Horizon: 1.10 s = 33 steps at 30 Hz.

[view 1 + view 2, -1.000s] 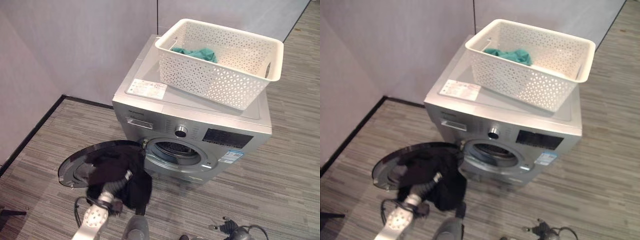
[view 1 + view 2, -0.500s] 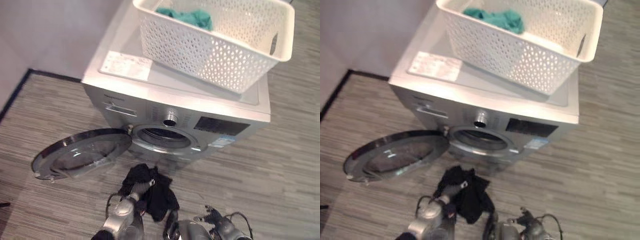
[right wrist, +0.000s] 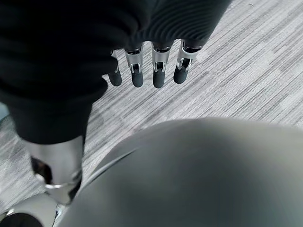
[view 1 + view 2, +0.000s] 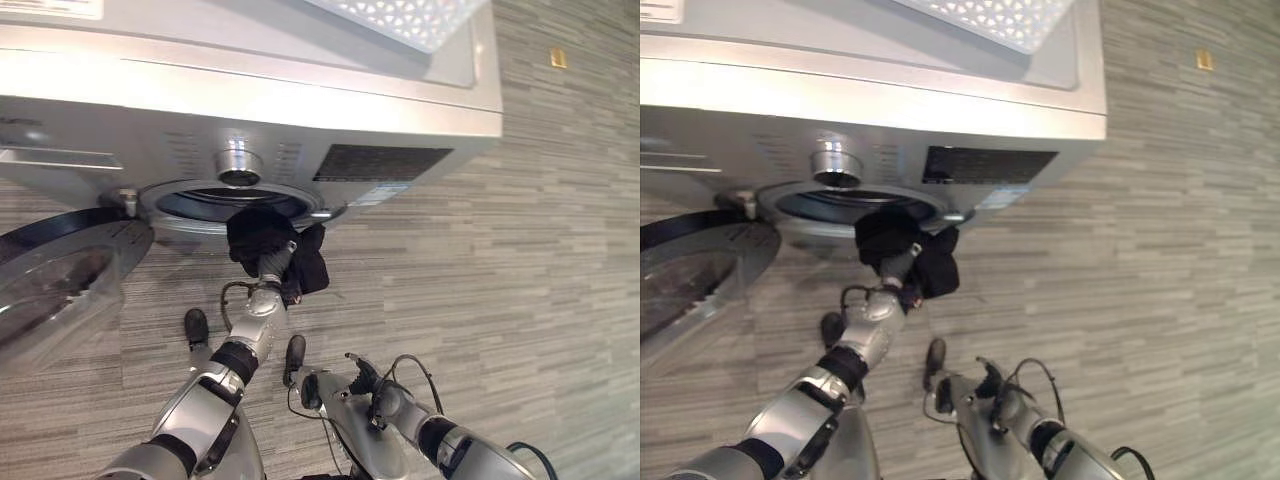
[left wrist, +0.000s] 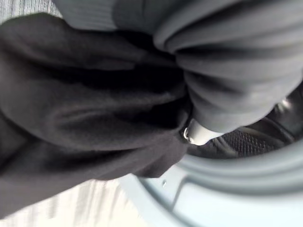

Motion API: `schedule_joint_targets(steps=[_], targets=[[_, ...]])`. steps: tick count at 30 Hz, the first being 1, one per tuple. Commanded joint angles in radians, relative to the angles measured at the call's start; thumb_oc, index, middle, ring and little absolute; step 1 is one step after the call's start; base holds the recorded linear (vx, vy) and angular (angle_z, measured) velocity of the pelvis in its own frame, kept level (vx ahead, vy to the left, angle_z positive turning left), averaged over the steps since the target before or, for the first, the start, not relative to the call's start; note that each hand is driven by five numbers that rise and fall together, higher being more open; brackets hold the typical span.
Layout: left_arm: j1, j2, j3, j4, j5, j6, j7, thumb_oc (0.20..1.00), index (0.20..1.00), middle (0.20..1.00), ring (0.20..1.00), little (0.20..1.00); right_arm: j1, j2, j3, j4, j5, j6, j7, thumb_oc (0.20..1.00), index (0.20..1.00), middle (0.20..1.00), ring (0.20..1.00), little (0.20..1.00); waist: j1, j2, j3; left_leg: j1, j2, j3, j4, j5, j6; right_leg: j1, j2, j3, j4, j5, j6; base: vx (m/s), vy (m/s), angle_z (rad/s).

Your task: Grab the laundry basket,head to the washer,open it,put in the laundry and shut it.

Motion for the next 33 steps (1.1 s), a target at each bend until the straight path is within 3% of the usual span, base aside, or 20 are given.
schedule_joint_targets(steps=[1, 3, 5, 12, 20, 21, 25, 26, 29, 30, 33], targets=[[-0.111, -0.029, -0.011, -0.002, -0.002, -0.092, 0.055, 0.2, 0.2, 0.2, 0.2, 0.2, 0.076, 0.0, -0.009, -0.059, 0.03, -0.02, -0.035, 1.0, 1.0, 1.0, 1.0, 1.0, -0.007, -0.019, -0.058, -0.139, 0.024, -0.088, 0.027, 0.03, 0.005, -0.025, -0.075, -0.042, 0.029, -0.02, 0.081, -0.03, -0.007, -0.06], [-0.178, -0.002, 0.013, 0.022, 0.007, -0.099, 0.083, 0.2, 0.2, 0.2, 0.2, 0.2, 0.067, 0.006, -0.008, -0.069, 0.045, -0.031, -0.046, 1.0, 1.0, 1.0, 1.0, 1.0, -0.019, -0.033, -0.058, -0.168, 0.026, -0.087, 0.03, 0.026, 0.003, -0.055, -0.075, -0.047, 0.037, -0.016, 0.085, -0.01, -0.002, -0.04], [-0.255, 0.086, 0.082, -0.004, 0.01, -0.129, 0.142, 0.2, 0.2, 0.2, 0.2, 0.2, 0.072, 0.003, -0.002, -0.117, 0.049, -0.05, -0.05, 1.0, 1.0, 1.0, 1.0, 1.0, -0.034, -0.049, -0.063, -0.21, 0.025, -0.091, 0.038, 0.017, 0.0, -0.095, -0.075, -0.05, 0.034, -0.004, 0.092, -0.01, -0.012, -0.09], [-0.459, 0.178, 0.098, -0.055, 0.009, -0.153, 0.198, 0.2, 0.2, 0.2, 0.2, 0.2, 0.072, -0.029, -0.036, -0.185, 0.08, -0.07, -0.064, 1.0, 1.0, 1.0, 1.0, 1.0, -0.068, -0.031, -0.052, -0.302, -0.003, -0.118, 0.04, 0.015, 0.004, -0.173, -0.096, -0.071, 0.04, -0.004, 0.098, 0.0, 0.0, 0.04], [-0.772, 0.258, 0.148, 0.047, -0.168, -0.2, 0.209, 0.2, 0.2, 0.2, 0.2, 0.2, 0.012, -0.115, -0.098, -0.307, 0.12, -0.089, -0.104, 1.0, 1.0, 1.0, 1.0, 1.0, -0.121, 0.0, -0.057, -0.413, -0.046, -0.129, 0.039, 0.007, 0.006, -0.281, -0.13, -0.06, 0.047, 0.003, 0.112, 0.0, 0.041, 0.11], [-0.87, 0.289, 0.16, 0.106, -0.26, -0.216, 0.195, 0.2, 0.2, 0.2, 0.2, 0.2, -0.011, -0.151, -0.115, -0.357, 0.129, -0.091, -0.114, 1.0, 1.0, 1.0, 1.0, 1.0, -0.138, 0.005, -0.055, -0.445, -0.053, -0.128, 0.045, 0.003, 0.008, -0.317, -0.138, -0.051, 0.051, 0.005, 0.116, -0.01, 0.059, 0.06], [-1.007, 0.329, 0.163, 0.169, -0.389, -0.233, 0.168, 0.2, 0.2, 0.2, 0.2, 0.2, -0.037, -0.194, -0.135, -0.415, 0.131, -0.09, -0.122, 1.0, 1.0, 1.0, 1.0, 1.0, -0.159, 0.014, -0.06, -0.48, -0.062, -0.13, 0.054, -0.007, 0.01, -0.357, -0.145, -0.039, 0.058, 0.011, 0.124, 0.01, 0.055, -0.05], [-1.121, 0.371, 0.142, 0.142, -0.473, -0.274, 0.135, 0.2, 0.2, 0.2, 0.2, 0.2, -0.039, -0.249, -0.16, -0.475, 0.109, -0.083, -0.127, 1.0, 1.0, 1.0, 1.0, 1.0, -0.171, 0.025, -0.069, -0.523, -0.071, -0.132, 0.07, -0.014, 0.015, -0.397, -0.153, -0.019, 0.071, 0.015, 0.134, 0.03, 0.032, -0.15], [-1.196, 0.363, 0.103, 0.084, -0.52, -0.31, 0.124, 0.2, 0.2, 0.2, 0.2, 0.2, -0.022, -0.306, -0.195, -0.517, 0.093, -0.068, -0.129, 1.0, 1.0, 1.0, 1.0, 1.0, -0.18, 0.043, -0.078, -0.577, -0.081, -0.139, 0.1, -0.027, 0.024, -0.445, -0.168, -0.016, 0.099, 0.008, 0.141, 0.04, 0.017, -0.07], [-1.24, 0.356, 0.065, -0.026, -0.537, -0.376, 0.125, 0.2, 0.2, 0.2, 0.2, 0.2, 0.008, -0.347, -0.213, -0.535, 0.077, -0.058, -0.132, 1.0, 1.0, 1.0, 1.0, 1.0, -0.182, 0.055, -0.077, -0.607, -0.092, -0.145, 0.126, -0.041, 0.035, -0.477, -0.179, -0.012, 0.132, 0.002, 0.14, 0.07, -0.01, 0.03], [-1.228, 0.334, 0.051, -0.146, -0.531, -0.434, 0.139, 0.2, 0.2, 0.2, 0.2, 0.2, 0.047, -0.37, -0.246, -0.562, 0.066, -0.047, -0.126, 1.0, 1.0, 1.0, 1.0, 1.0, -0.179, 0.069, -0.085, -0.664, -0.108, -0.158, 0.185, -0.061, 0.049, -0.529, -0.186, -0.009, 0.194, -0.017, 0.136, 0.04, -0.002, 0.2]])
